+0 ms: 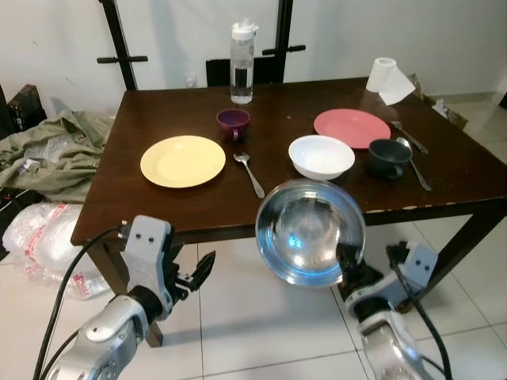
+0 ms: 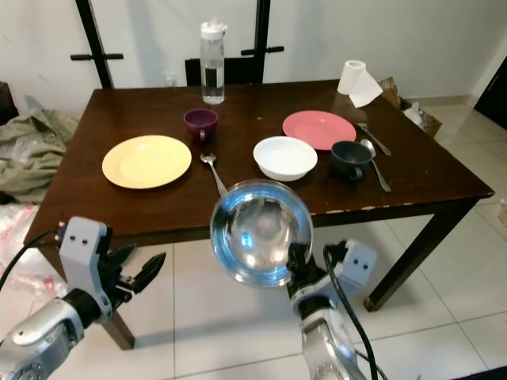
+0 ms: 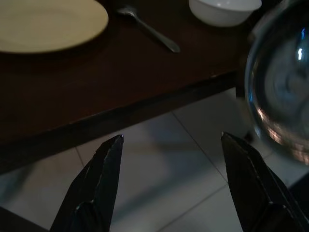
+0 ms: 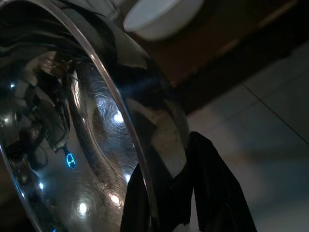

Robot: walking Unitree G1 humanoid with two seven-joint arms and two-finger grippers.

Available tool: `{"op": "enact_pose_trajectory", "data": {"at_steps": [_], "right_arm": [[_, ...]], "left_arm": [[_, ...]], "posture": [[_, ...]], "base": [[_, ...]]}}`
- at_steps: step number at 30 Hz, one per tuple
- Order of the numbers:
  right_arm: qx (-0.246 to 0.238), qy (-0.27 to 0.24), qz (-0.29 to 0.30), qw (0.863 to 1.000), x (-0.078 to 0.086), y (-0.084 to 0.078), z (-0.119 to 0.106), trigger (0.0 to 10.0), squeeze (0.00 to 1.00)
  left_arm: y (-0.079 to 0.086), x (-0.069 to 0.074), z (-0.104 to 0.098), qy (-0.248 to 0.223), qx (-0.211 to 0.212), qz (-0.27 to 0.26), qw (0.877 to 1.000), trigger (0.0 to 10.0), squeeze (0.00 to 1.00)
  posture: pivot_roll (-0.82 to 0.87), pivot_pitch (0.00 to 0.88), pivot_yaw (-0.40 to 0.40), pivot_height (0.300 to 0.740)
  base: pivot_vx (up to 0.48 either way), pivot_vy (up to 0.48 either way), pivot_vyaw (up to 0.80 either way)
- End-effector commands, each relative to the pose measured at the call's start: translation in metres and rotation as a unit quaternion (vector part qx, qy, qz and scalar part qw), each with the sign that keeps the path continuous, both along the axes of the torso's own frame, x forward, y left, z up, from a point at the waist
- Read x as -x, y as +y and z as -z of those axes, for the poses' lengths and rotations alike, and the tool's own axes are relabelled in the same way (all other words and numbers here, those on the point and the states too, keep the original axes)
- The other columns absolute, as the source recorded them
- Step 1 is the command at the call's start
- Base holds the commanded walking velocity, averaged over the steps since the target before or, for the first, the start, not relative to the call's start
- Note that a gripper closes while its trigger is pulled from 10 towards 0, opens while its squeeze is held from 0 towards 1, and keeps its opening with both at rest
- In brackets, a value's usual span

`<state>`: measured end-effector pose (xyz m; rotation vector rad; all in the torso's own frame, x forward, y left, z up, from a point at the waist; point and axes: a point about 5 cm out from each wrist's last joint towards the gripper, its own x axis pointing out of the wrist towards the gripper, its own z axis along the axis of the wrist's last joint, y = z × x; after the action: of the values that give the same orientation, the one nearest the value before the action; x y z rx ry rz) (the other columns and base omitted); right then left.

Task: Setting the table

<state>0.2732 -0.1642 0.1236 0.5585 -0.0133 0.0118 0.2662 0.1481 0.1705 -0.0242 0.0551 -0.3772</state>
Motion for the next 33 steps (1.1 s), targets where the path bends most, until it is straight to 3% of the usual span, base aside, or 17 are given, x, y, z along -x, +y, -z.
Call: {"op": "enact_pose_trajectory", "data": {"at_steps": [1,7,12,22,33], "right_arm": [[0.011,0.019,-0.007,1.000,0.010,-0.001,0.013,10.0,0.00],[0.016,0.036,-0.007,0.999,0.017,-0.003,0.023,10.0,0.00],[0.010,0.043,-0.009,0.999,0.017,-0.003,0.028,10.0,0.00],[0.013,0.031,-0.011,0.999,0.012,-0.002,0.026,10.0,0.00],[0.015,0.041,-0.005,0.999,0.014,-0.005,0.032,10.0,0.00]], "left_arm": [[0.007,0.001,0.015,0.019,-0.025,-0.029,0.999,10.0,0.00],[0.010,-0.001,0.025,0.036,-0.031,-0.050,0.998,10.0,0.00],[0.010,-0.006,0.059,0.077,-0.046,-0.073,0.993,10.0,0.00],[0.003,-0.012,0.073,0.084,-0.047,-0.093,0.991,10.0,0.00],[0.000,-0.009,0.080,0.078,-0.059,-0.079,0.992,10.0,0.00]], "posture": [[0.05,0.069,0.051,0.740],[0.04,0.068,0.048,0.740],[0.02,0.056,0.050,0.740],[0.01,0.037,0.054,0.740],[0.01,0.034,0.056,0.740]], "base": [[0.000,0.000,0.00],[0.000,0.000,0.00],[0.000,0.000,0.00],[0.000,0.000,0.00],[0.000,0.000,0.00]]}}
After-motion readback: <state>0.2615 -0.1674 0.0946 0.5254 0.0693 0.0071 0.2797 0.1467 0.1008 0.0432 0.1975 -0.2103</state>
